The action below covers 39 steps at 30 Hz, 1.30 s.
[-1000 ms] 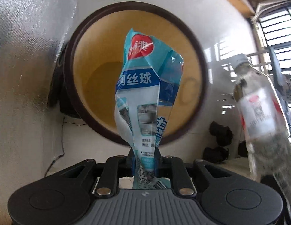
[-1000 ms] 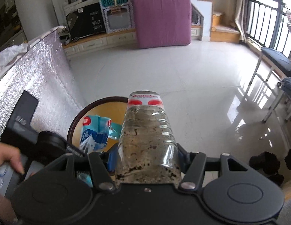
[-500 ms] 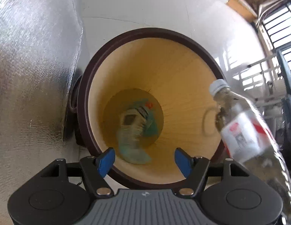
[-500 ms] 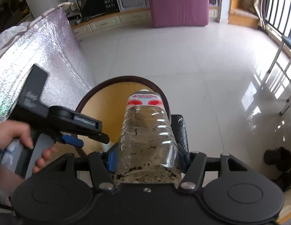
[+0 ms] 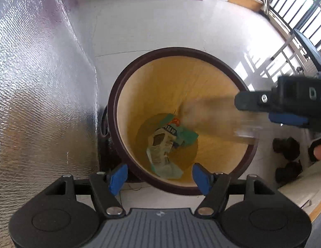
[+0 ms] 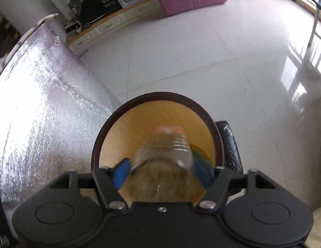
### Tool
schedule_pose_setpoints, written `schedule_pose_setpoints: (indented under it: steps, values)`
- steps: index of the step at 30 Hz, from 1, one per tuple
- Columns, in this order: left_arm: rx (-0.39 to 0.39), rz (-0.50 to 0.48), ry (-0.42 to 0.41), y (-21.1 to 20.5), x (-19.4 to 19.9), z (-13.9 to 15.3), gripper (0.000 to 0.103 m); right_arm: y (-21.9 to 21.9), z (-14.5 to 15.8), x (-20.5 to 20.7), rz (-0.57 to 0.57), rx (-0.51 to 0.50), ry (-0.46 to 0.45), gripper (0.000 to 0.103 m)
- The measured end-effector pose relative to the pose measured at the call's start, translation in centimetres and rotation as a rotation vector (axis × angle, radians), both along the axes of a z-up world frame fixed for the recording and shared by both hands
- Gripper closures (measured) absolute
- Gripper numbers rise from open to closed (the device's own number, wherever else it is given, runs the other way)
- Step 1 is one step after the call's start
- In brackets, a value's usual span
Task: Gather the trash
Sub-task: 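Open the left tool to drop the bag while the right tool drops the bottle into the wastebasket, then withdraw both tools from the wastebasket back toward the table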
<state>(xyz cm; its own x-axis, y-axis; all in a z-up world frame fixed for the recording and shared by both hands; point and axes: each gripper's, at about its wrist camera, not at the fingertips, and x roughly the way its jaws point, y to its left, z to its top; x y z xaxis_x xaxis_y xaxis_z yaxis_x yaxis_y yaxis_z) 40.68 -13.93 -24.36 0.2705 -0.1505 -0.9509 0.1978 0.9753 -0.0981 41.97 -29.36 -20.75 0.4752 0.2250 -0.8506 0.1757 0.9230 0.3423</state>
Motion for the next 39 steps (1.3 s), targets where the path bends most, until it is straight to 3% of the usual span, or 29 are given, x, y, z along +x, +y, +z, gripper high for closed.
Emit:
schedule_pose_setpoints:
  steps: [2, 8, 21, 39]
  values:
    - [-0.002, -0.004, 0.0, 0.2, 0.0, 0.1, 0.022, 0.5, 0.3, -0.3, 0.01, -0.023, -0.008, 0.025]
    - [-0.008, -0.011, -0.01, -0.7, -0.5, 0.3, 0.016, 1.0, 0.8, -1.9, 0.085, -0.109, -0.005, 0.024]
    - [-0.035, 0.006, -0.051, 1.1, -3.3, 4.4, 0.007, 0.0, 3.4, -4.8, 0.093, -0.128, -0.015, 0.023]
    - [-0.042, 0.013, -0.18, 3.2, -8.5, 12.3, 0.0, -0.6, 10.0, -12.1, 0.058, -0.211, -0.15, 0.001]
